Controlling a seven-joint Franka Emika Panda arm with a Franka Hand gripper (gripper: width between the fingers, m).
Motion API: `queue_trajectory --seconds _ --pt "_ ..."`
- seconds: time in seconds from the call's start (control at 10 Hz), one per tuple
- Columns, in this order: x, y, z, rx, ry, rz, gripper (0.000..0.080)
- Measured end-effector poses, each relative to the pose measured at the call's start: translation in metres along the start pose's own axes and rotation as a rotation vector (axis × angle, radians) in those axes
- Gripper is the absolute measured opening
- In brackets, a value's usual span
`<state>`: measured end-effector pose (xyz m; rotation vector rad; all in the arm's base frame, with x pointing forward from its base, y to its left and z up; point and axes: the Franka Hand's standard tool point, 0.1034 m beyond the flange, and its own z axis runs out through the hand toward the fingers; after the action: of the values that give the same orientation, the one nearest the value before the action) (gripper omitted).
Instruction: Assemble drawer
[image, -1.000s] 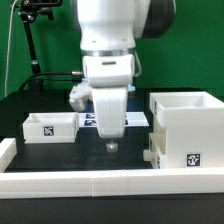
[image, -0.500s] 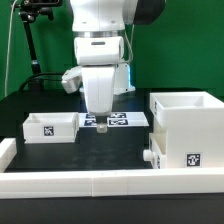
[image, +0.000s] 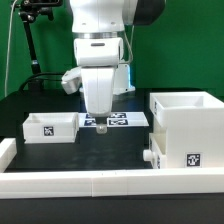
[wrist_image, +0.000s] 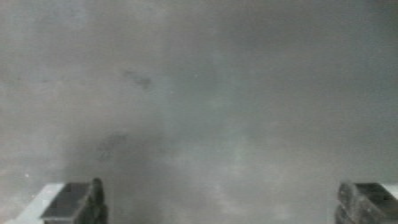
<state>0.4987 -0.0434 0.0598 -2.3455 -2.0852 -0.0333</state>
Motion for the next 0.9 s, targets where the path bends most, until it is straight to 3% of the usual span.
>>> queue_trajectory --seconds 0.1,0.2,0.7,0.9 --pt "-0.008 -0.015 -0.007 -0.025 -0.003 0.077 0.0649" --pt "-0.009 -0.025 -0.008 -0.021 -0.004 0.135 0.0649" --pt "-0.009 -0.024 -0.007 -0.019 0.001 0.471 0.0649" --pt "-0.024 -0.026 -0.008 -0.086 0.023 0.712 0.0649"
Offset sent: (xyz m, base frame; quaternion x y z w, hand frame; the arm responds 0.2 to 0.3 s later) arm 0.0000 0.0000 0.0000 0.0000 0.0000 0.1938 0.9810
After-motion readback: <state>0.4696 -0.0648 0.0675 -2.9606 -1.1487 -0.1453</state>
